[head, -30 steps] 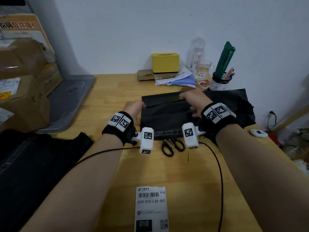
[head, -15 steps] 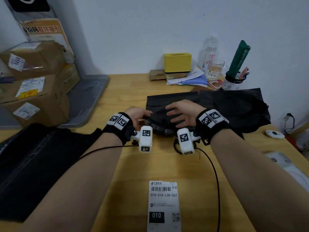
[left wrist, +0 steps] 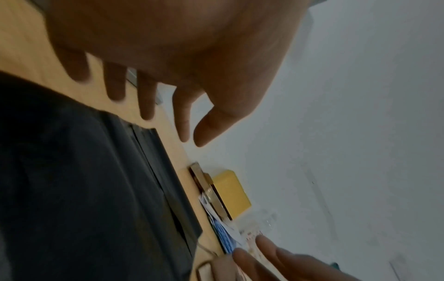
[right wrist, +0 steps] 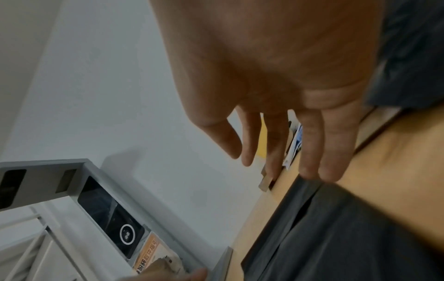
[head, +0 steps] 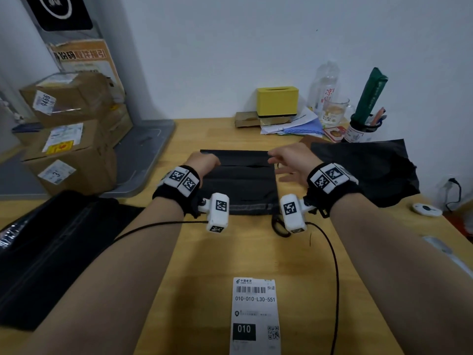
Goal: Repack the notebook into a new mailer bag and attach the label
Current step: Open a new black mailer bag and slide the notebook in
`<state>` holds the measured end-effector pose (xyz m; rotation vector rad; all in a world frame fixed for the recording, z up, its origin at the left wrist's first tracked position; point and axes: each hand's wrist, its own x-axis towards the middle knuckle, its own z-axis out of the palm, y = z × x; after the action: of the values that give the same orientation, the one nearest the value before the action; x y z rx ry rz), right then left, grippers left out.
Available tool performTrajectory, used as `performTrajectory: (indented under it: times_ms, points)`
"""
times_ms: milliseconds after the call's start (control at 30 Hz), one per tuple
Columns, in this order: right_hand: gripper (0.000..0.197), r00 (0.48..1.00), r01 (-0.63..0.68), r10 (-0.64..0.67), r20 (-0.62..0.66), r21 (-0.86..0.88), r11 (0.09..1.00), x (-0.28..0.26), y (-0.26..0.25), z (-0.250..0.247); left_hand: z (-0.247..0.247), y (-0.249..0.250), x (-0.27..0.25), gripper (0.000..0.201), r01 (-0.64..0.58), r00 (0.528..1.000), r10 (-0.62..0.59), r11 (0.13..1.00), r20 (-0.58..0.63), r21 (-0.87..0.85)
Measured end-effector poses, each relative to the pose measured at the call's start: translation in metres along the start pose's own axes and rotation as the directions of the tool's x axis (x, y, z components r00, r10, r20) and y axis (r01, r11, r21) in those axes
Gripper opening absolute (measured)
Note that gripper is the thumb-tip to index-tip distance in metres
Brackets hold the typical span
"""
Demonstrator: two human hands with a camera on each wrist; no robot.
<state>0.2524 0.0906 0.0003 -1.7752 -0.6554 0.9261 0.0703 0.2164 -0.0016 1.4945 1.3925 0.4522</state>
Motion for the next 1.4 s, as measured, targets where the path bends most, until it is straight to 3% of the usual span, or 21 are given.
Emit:
performTrajectory:
  times_ms: [133,233,333,433,700,933,1033,1200,1400]
  points:
    - [0.01,0.976,0.061,-0.09,-0.197,-0.147,0.987,0.017,-0.003,-0.034,0.041,0.016,-0.001,0.035,0.0,0.981,0.028,0.989,0.191,-0.146]
    - [0.013,0.966,-0.012,-0.069,-0.251,-0.306,0.952,0.038,0.006,-0.061,0.075,0.029,-0.004,0.033,0.057,0.95,0.012,0.976,0.313,-0.208]
    - [0.033,0.969,-0.056,-0.03,-0.245,-0.337,0.94,0.034,0.012,-0.075,0.108,0.04,-0.001,0.038,0.085,0.928,0.005,0.971,0.373,-0.225]
    - [0.046,0.973,-0.107,0.025,-0.229,-0.355,0.929,0.033,0.021,-0.082,0.134,0.047,0.003,0.034,0.122,0.918,-0.028,0.969,0.396,-0.215]
    - [0.05,0.972,-0.134,0.045,-0.233,-0.386,0.913,0.032,0.024,-0.092,0.169,0.058,0.025,0.003,0.138,0.936,-0.011,0.931,0.352,-0.337]
    - [0.05,0.971,-0.163,0.058,-0.233,-0.463,0.871,0.053,0.032,-0.096,0.178,0.065,0.035,0.033,0.191,0.914,-0.108,0.965,0.391,-0.181]
    - [0.055,0.966,-0.182,0.07,-0.25,-0.459,0.87,0.065,0.041,-0.095,0.179,0.064,0.024,0.032,0.127,0.95,-0.066,0.974,0.304,-0.186]
    - [0.087,0.962,-0.192,0.104,-0.253,-0.352,0.916,0.055,0.031,-0.082,0.154,0.062,0.014,0.015,-0.017,0.994,0.052,0.949,0.101,-0.315]
    - [0.072,0.978,-0.121,0.067,-0.2,-0.274,0.954,0.026,0.014,-0.06,0.076,0.055,0.017,0.016,-0.09,0.996,0.088,0.898,-0.024,-0.431]
